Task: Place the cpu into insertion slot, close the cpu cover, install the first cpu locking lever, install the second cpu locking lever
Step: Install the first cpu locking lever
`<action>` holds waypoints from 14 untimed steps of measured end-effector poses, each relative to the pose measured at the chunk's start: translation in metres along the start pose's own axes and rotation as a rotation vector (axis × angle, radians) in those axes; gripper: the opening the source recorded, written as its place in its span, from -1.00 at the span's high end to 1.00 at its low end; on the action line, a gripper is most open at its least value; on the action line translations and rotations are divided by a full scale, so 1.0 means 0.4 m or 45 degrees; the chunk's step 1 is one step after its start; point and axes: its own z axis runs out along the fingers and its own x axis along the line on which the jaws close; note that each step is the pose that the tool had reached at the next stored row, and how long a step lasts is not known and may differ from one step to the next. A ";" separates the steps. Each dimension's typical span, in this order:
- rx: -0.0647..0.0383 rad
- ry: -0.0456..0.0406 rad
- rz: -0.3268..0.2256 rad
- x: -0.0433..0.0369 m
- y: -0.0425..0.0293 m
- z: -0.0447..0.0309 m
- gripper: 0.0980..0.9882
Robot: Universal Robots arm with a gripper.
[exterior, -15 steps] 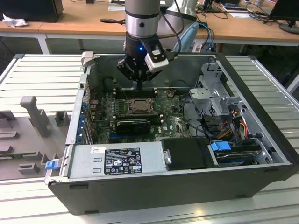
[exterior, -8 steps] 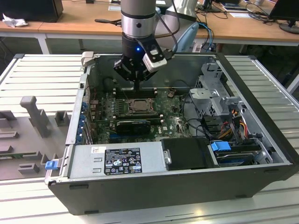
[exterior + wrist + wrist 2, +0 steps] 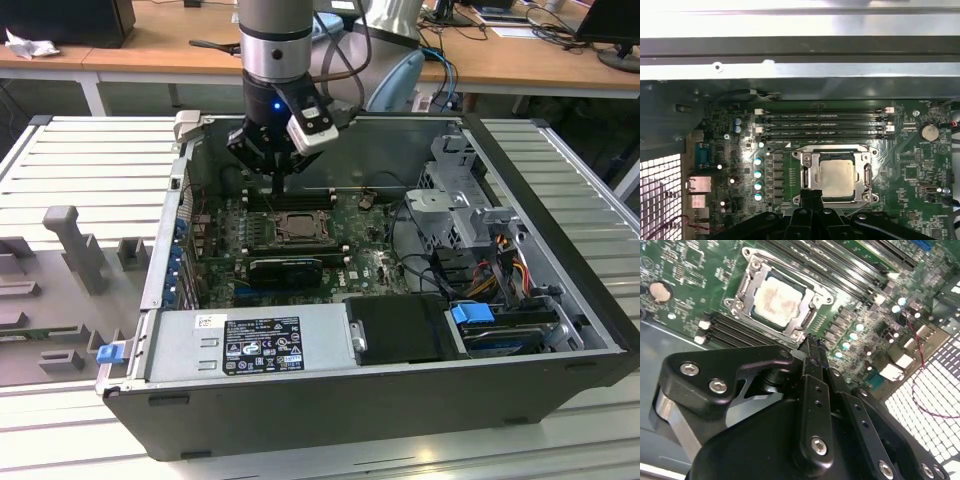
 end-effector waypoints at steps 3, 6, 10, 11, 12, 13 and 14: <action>0.000 0.000 0.000 0.011 0.000 0.001 0.98; 0.000 0.000 0.000 0.023 -0.001 0.001 0.98; 0.000 -0.002 0.000 0.038 -0.001 0.001 0.98; 0.000 -0.003 0.000 0.049 -0.001 0.000 0.98; 0.000 -0.005 0.000 0.061 -0.001 0.000 0.98; 0.000 -0.006 0.000 0.071 -0.001 0.000 0.98; 0.000 -0.006 0.000 0.075 0.000 0.001 0.98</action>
